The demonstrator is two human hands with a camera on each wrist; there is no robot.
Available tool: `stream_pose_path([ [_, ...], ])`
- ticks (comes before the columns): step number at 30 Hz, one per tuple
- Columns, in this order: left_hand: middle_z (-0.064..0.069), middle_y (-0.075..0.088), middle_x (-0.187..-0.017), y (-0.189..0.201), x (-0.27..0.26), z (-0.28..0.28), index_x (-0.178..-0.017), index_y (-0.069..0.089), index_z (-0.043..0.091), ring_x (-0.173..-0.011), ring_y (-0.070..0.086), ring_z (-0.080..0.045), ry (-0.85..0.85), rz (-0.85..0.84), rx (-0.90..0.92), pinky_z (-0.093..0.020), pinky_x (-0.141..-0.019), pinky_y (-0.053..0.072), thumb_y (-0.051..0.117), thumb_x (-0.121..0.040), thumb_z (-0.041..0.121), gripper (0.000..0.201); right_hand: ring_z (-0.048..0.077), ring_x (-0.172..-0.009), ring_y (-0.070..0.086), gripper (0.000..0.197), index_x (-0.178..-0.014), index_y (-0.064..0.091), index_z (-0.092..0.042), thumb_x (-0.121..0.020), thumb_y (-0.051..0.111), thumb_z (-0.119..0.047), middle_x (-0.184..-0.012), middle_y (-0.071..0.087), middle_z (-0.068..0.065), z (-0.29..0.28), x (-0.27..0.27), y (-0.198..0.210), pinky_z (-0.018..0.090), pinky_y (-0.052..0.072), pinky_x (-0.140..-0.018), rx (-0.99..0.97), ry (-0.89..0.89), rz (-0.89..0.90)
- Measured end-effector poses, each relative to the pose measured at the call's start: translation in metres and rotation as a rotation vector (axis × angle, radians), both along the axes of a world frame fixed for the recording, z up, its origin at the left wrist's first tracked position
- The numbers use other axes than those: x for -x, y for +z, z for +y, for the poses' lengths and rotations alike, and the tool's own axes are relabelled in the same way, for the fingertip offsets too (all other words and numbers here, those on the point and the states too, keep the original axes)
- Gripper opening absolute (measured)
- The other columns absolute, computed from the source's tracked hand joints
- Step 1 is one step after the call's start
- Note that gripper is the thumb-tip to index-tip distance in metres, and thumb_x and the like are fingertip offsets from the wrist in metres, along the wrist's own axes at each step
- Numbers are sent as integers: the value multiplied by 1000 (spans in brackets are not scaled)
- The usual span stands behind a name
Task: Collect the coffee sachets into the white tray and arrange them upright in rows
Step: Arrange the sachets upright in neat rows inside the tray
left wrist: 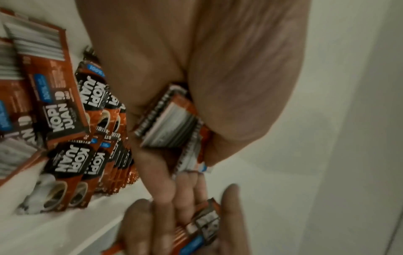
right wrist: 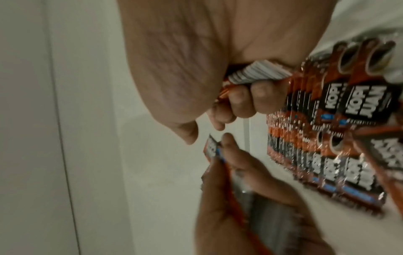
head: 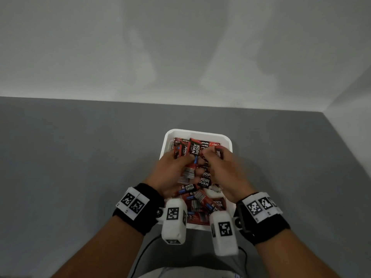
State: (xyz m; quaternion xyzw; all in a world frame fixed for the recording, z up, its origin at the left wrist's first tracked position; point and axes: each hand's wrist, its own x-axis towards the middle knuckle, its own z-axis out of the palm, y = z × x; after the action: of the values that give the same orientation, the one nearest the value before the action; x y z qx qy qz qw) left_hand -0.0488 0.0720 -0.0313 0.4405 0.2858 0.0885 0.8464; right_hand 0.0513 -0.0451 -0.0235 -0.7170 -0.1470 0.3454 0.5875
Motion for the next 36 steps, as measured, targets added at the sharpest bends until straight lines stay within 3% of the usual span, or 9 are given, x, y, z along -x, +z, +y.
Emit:
stream_pose_path([
  [5,1,71,-78,1,1,-5,-105,69,11,-60,62,-9,-170,9,-501,-24,-58,50,61,-100,12,9,12,-42,36,31,-86,66,-14,-94,68,-44,-58,49,1,2,-10,11,23,28,-41,-81,-55,222],
  [8,-10,75,-92,0,2,2,-111,67,8,-80,71,-16,-198,9,-471,-30,-72,58,72,-93,17,20,14,-42,35,15,-80,62,-11,-93,68,-16,-59,52,4,-6,-16,6,23,25,-43,-97,-57,181],
  [10,-12,67,-78,-4,5,10,-102,64,5,-67,63,-18,-106,46,-348,-28,-57,52,75,-89,11,18,14,-43,36,12,-82,62,-8,-87,62,3,-58,49,4,-12,-19,4,24,25,-44,-134,-60,149],
  [17,-11,73,-87,-4,4,16,-96,65,3,-64,67,-19,131,8,-228,-27,-52,49,70,-87,-5,13,23,-62,63,18,-84,64,-9,-79,75,4,-75,65,11,-18,-18,6,36,59,-57,66,77,-257],
  [20,-11,72,-82,-4,3,14,-90,64,3,-68,66,-23,168,22,-294,-29,-55,51,68,-89,-4,8,9,-73,63,24,-93,68,-20,-78,80,-5,-90,68,3,-19,-22,7,35,60,-70,94,50,-384],
  [25,-9,61,-71,-7,-3,2,-87,57,-8,-58,54,-15,182,30,-469,-23,-50,45,72,-89,2,19,8,-56,66,8,-92,61,-14,-96,68,-16,-74,69,4,-4,-8,20,22,50,-47,-188,-150,145],
  [28,-11,73,-85,-4,-7,-12,-97,65,-3,-75,69,-18,35,23,-591,-29,-68,57,77,-87,9,19,11,-64,71,10,-92,69,-11,-98,65,-18,-77,74,3,11,2,23,24,54,-54,-256,-89,305],
  [31,-17,74,-101,-6,-6,-17,-105,68,-2,-93,70,-36,-66,-26,-430,-45,-85,57,74,-85,0,22,14,-60,68,25,-78,63,-13,-96,54,1,-69,68,5,20,-1,18,30,56,-57,-195,-180,263],
  [36,-22,66,-95,-1,-1,-8,-106,67,-2,-73,65,-29,7,-28,69,-34,-58,56,43,-95,0,27,12,-39,51,16,-97,56,-8,-102,44,2,-54,60,5,14,-3,27,21,44,-40,-176,-123,285],
])
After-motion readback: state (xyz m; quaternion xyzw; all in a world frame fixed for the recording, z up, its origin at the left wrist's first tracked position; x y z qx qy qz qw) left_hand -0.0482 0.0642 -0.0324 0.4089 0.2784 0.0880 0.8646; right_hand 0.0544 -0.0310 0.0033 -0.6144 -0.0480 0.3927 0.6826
